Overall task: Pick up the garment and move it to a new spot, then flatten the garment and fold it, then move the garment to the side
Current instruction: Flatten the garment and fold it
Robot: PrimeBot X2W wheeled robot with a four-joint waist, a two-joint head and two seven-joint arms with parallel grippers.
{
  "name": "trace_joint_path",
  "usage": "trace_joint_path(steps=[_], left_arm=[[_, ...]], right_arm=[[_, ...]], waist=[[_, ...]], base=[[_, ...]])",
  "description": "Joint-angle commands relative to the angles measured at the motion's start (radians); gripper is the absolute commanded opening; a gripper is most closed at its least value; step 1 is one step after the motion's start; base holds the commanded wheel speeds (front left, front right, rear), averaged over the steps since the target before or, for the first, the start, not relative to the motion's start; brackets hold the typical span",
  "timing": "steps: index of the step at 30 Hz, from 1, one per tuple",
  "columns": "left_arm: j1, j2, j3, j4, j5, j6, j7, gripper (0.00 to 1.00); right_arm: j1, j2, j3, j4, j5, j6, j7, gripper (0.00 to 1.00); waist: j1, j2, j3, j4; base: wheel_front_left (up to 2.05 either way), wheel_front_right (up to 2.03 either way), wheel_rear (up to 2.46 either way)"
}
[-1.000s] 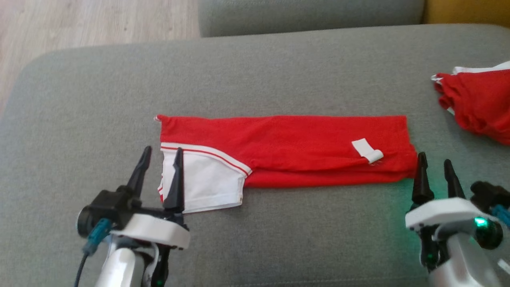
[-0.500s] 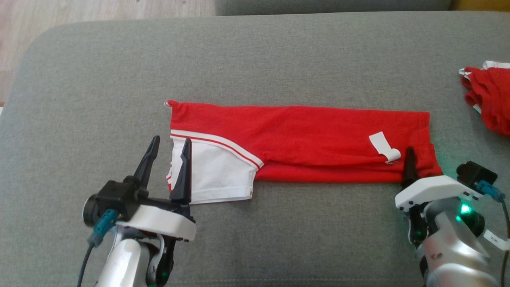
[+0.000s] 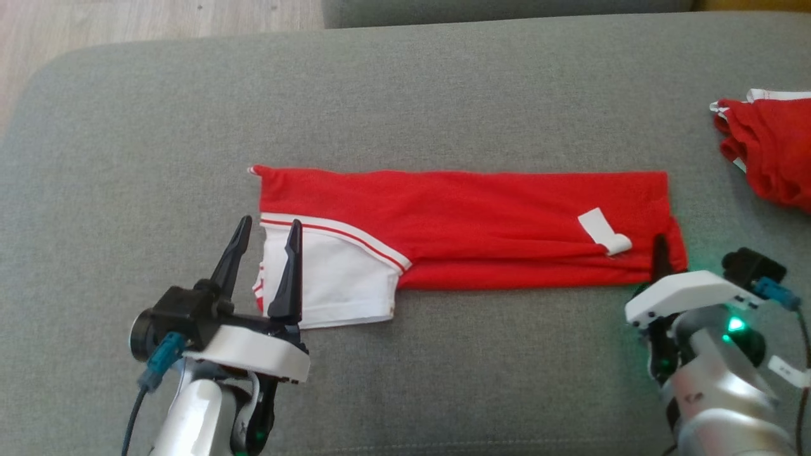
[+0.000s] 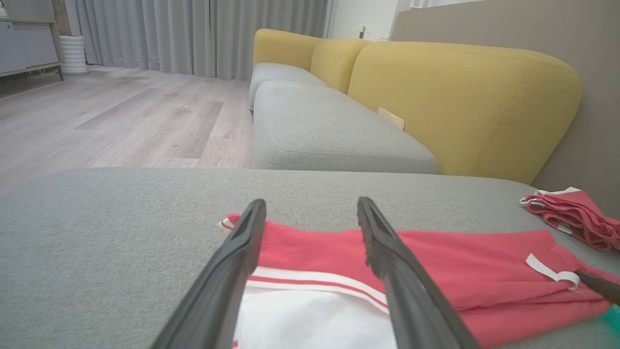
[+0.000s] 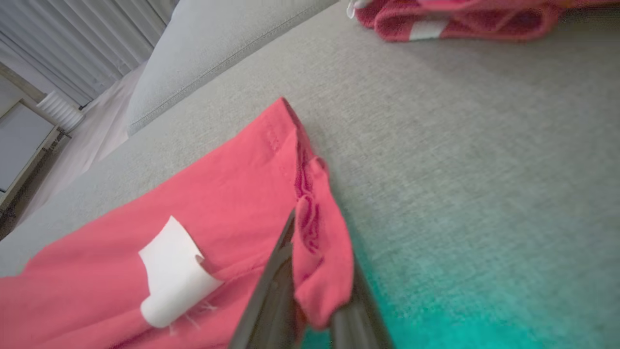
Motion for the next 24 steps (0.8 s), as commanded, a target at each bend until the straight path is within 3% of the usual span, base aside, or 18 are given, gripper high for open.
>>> trace_joint_path(steps=[1,11,15,19,24], left_arm=[[-0.045,0.001,0.041,-0.026,-0.004,0.003,-0.008,1.0],[-0.034,0.001,0.04,-0.022,-0.018,0.004,-0.008,1.0],[-0.028,0.001,0.039,-0.021,-0.026,0.007,-0.008,1.0],[-0.019,0.001,0.036,-0.014,-0.035,0.008,-0.008,1.0],[-0.011,0.001,0.03,-0.01,-0.038,0.008,-0.008,1.0]], right_arm=[[0.013,-0.006,-0.005,-0.036,-0.021,-0.001,-0.004,0.0],[0.055,-0.027,-0.313,-0.179,-0.22,-0.001,-0.004,0.0],[0.046,-0.005,-0.364,-0.216,-0.292,-0.001,-0.004,0.0],[0.008,0.013,-0.29,-0.223,-0.291,-0.001,-0.004,0.0],[-0.033,0.014,0.005,-0.186,-0.054,-0.001,-0.004,0.0]], waist=[[0.0,0.0,-0.004,0.0],[0.0,0.0,-0.035,0.014],[0.0,0.0,-0.05,0.022],[0.0,0.0,-0.076,0.037],[0.0,0.0,-0.106,0.064]], base=[[0.0,0.0,0.0],[0.0,0.0,0.0],[0.0,0.0,0.0],[0.0,0.0,0.0],[0.0,0.0,0.0]])
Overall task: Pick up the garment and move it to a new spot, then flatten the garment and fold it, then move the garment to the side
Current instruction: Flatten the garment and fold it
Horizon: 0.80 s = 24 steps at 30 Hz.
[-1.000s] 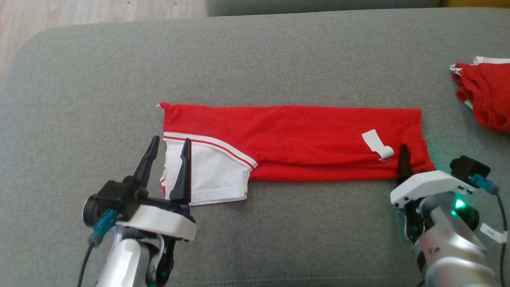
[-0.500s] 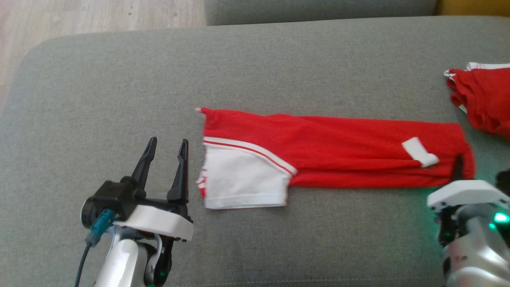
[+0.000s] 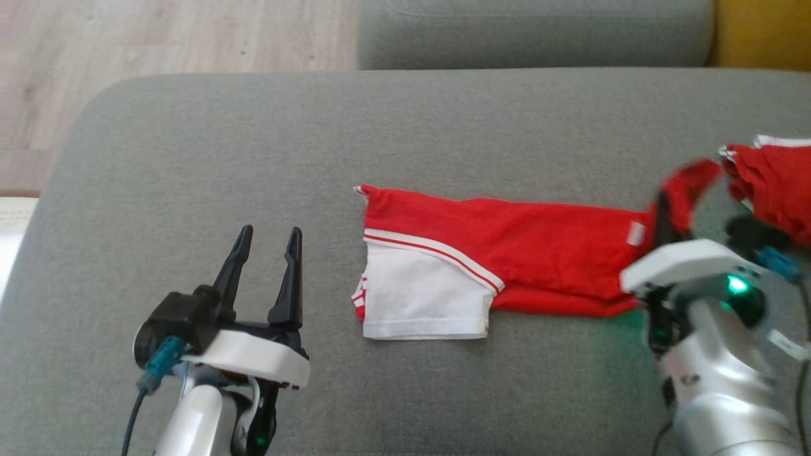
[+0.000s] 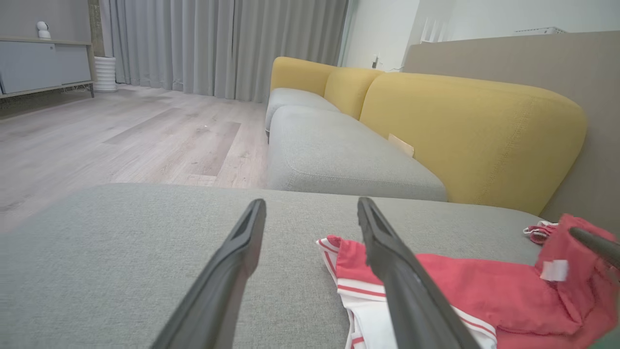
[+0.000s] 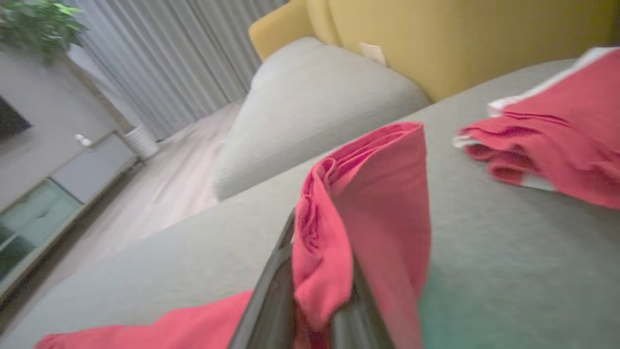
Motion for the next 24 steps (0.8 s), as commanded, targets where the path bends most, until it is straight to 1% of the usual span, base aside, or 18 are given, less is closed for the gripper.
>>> trace_joint_path(steps=[1,5,8,9,10,14,19,24], left_arm=[[-0.016,0.002,0.032,-0.03,-0.004,0.007,-0.008,1.0],[-0.009,0.002,0.028,-0.029,-0.006,0.007,-0.008,1.0],[-0.006,0.002,0.021,-0.027,-0.007,0.005,-0.008,1.0],[-0.006,0.002,0.018,-0.026,-0.007,0.004,-0.008,1.0],[-0.006,0.002,0.013,-0.024,-0.007,0.005,-0.008,1.0],[-0.006,0.002,-0.003,-0.022,-0.009,0.003,-0.008,1.0],[-0.009,0.002,-0.033,-0.022,-0.016,0.005,-0.008,1.0],[-0.011,0.002,-0.054,-0.021,-0.02,0.011,-0.008,1.0]], right_arm=[[-0.041,0.008,0.09,-0.041,0.056,-0.001,-0.007,0.0],[-0.028,0.008,0.329,-0.111,0.244,-0.001,-0.006,0.0],[-0.015,0.008,0.484,-0.156,0.353,-0.001,-0.006,0.0],[-0.012,0.008,0.527,-0.165,0.381,-0.001,-0.006,0.0],[-0.009,0.008,0.602,-0.18,0.434,-0.001,-0.006,0.0],[-0.006,0.008,0.701,-0.193,0.533,-0.001,-0.006,0.0],[-0.016,0.008,0.773,-0.177,0.621,-0.001,-0.006,0.0],[-0.029,0.008,0.852,-0.162,0.682,-0.001,-0.007,0.0]], waist=[[0.0,0.0,-0.013,0.015],[0.0,0.0,-0.025,0.043],[0.0,0.0,-0.027,0.07],[0.0,0.0,-0.028,0.081],[0.0,0.0,-0.027,0.102],[0.0,0.0,-0.019,0.148],[0.0,0.0,0.001,0.205],[0.0,0.0,0.022,0.244]], base=[[0.0,0.0,0.0],[0.0,0.0,0.0],[0.0,0.0,0.0],[0.0,0.0,0.0],[0.0,0.0,0.0],[0.0,0.0,0.0],[0.0,0.0,0.0],[0.0,0.0,0.0]])
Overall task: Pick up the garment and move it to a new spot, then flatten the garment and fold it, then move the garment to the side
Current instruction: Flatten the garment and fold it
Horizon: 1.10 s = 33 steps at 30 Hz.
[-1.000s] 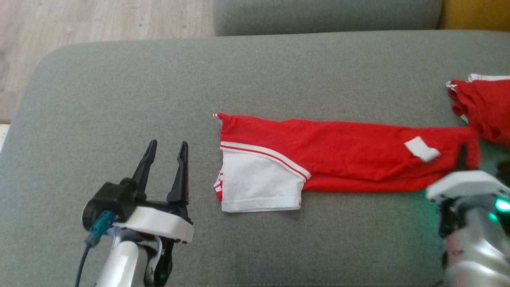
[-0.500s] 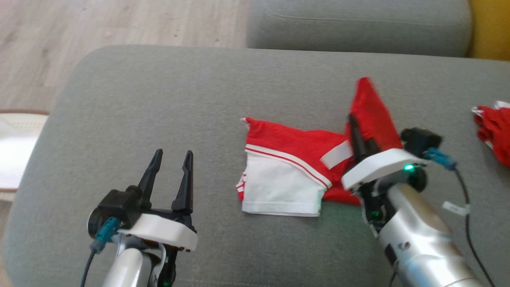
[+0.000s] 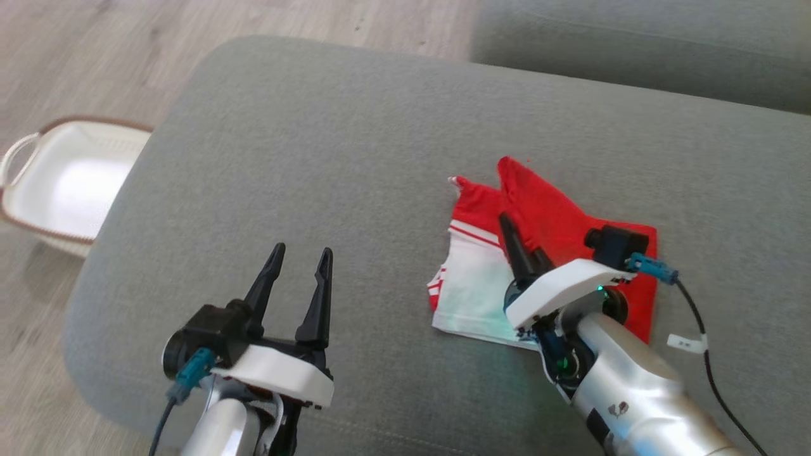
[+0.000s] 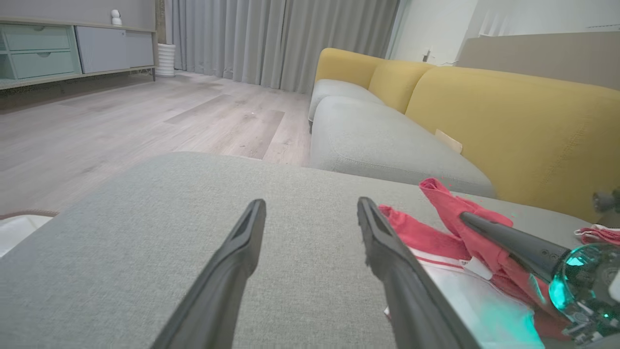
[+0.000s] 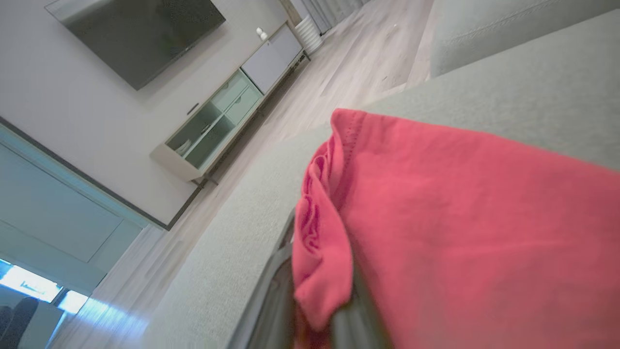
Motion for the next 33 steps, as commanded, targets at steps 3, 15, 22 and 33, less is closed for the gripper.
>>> trace_joint_path(steps=[3,15,22,33], left_arm=[[-0.039,0.002,0.016,-0.028,-0.011,0.007,-0.008,1.0],[-0.051,0.002,0.019,-0.026,-0.015,0.013,-0.008,1.0],[-0.059,0.002,0.076,-0.044,-0.012,0.022,-0.008,1.0],[-0.076,0.002,0.147,-0.093,-0.014,0.028,-0.008,1.0]], right_arm=[[-0.037,0.01,0.053,-0.007,0.033,-0.001,-0.007,0.0],[-0.038,0.01,0.237,-0.045,0.163,-0.001,-0.007,1.0],[-0.1,0.01,0.261,-0.068,0.158,-0.001,-0.007,1.0],[-0.016,0.008,-0.297,-0.177,-0.547,-0.001,-0.007,1.0]], waist=[[0.0,0.0,0.02,0.029],[0.0,0.0,0.04,0.0],[0.0,0.0,0.016,-0.114],[0.0,0.0,-0.02,-0.274]], base=[[0.0,0.0,0.0],[0.0,0.0,0.0],[0.0,0.0,0.0],[0.0,0.0,0.0]])
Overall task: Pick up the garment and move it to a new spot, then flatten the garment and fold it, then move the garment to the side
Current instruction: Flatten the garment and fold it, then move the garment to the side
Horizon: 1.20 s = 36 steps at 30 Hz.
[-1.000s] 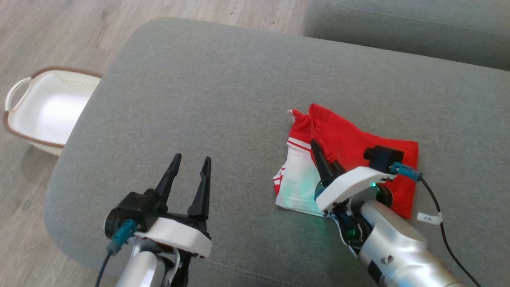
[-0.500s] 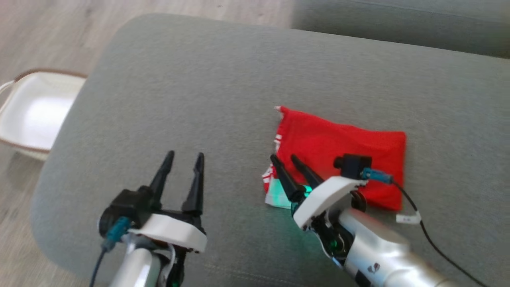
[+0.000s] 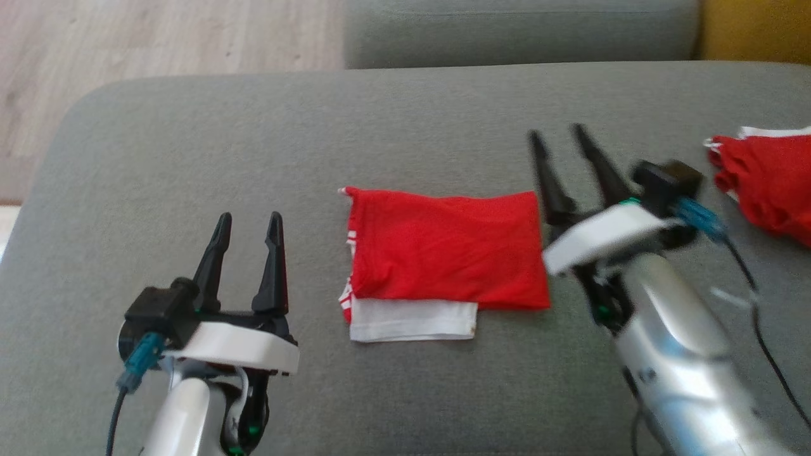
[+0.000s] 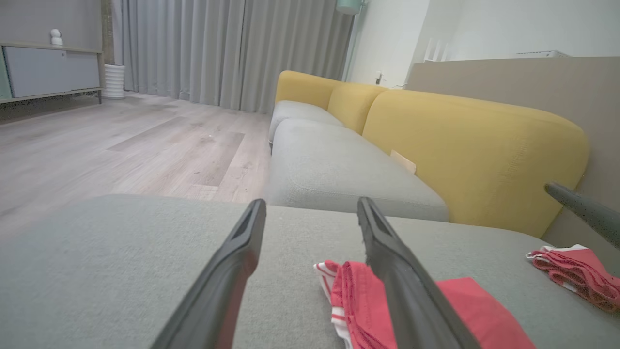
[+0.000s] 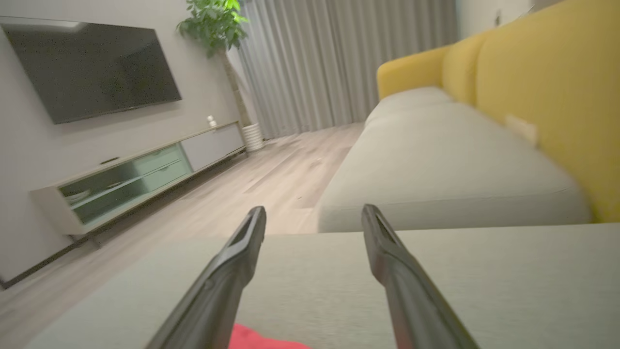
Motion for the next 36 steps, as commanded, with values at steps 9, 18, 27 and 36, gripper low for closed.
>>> trace_joint_path(steps=[9,18,27,36], left_arm=[[-0.04,0.002,0.043,-0.043,0.012,-0.002,-0.008,1.0],[0.009,0.002,0.033,-0.064,0.04,0.006,-0.008,1.0],[0.027,0.002,0.042,-0.082,0.047,0.011,-0.008,1.0],[0.011,0.002,0.026,-0.082,0.039,0.007,-0.008,1.0]], right_arm=[[0.286,0.018,-0.265,-0.321,-0.294,-0.001,-0.007,1.0],[0.402,0.018,-0.295,-0.439,-0.277,-0.001,-0.007,1.0],[0.428,0.018,-0.3,-0.453,-0.269,-0.001,-0.007,1.0],[0.419,0.018,-0.311,-0.419,-0.284,-0.001,-0.007,1.0]], waist=[[0.0,0.0,-0.023,-0.064],[0.0,0.0,-0.036,-0.07],[0.0,0.0,-0.035,-0.066],[0.0,0.0,-0.009,-0.043]], base=[[0.0,0.0,0.0],[0.0,0.0,0.0],[0.0,0.0,0.0],[0.0,0.0,0.0]])
